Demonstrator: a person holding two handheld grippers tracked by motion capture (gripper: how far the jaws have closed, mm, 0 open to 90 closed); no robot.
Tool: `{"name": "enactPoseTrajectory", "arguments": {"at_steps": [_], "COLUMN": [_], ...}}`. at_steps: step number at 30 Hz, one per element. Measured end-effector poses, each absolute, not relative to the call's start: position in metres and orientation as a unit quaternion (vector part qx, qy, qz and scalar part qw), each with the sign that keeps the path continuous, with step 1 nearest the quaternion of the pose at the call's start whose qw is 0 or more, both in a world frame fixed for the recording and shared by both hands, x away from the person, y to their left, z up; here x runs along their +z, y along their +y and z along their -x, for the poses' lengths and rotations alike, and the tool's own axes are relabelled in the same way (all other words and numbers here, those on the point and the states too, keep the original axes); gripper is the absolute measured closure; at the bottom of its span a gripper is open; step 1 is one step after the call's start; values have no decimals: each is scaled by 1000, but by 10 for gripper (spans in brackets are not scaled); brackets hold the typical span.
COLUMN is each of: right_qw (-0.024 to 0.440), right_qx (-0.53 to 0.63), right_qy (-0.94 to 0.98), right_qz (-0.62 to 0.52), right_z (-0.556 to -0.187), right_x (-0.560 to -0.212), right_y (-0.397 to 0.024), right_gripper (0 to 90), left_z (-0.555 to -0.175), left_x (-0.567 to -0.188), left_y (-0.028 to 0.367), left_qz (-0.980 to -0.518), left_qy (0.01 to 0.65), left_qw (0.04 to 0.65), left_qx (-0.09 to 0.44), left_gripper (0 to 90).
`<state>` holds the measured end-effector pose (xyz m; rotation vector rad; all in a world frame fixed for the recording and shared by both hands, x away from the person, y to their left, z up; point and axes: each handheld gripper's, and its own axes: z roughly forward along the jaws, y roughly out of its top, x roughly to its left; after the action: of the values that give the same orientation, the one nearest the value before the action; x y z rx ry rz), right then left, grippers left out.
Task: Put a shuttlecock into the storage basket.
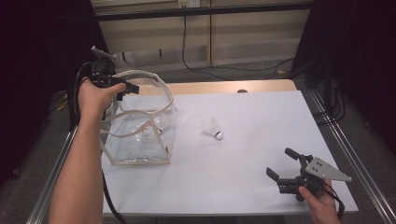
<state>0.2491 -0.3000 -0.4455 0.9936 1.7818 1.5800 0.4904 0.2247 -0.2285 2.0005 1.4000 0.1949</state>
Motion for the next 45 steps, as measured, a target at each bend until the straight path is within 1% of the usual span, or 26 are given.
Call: {"name": "enactPoseTrajectory", "arguments": {"at_steps": [6,11,13,20,25,31,45], "right_qw": [277,278,277,278,278,278,277], "right_qx": [588,588,589,589,589,589,588], "right_qy": [664,665,664,665,664,665,666], "right_qz": [-368,-368,-368,-367,-367,-366,-367], "right_z": [-249,-249,-249,-249,-249,-250,-250], "right_x": [-445,-445,-445,-445,-445,-445,-445], "right_y": [-300,-300,-300,-299,-299,-299,-298], "right_gripper": [7,7,7,7,7,7,7], "left_z": [-484,-479,-477,-470,-466,-463,-453], "left_x": [-225,-221,-220,-218,-217,-216,-212], "left_y": [215,210,207,199,190,183,171], "left_qz": [-780,-785,-790,-799,-810,-812,-825], "left_qy": [520,509,503,487,472,463,435], "left_qw": [341,346,346,347,344,349,359], "left_qx": [67,64,60,58,55,58,41], "left_gripper": [505,458,453,371,337,300,256]}}
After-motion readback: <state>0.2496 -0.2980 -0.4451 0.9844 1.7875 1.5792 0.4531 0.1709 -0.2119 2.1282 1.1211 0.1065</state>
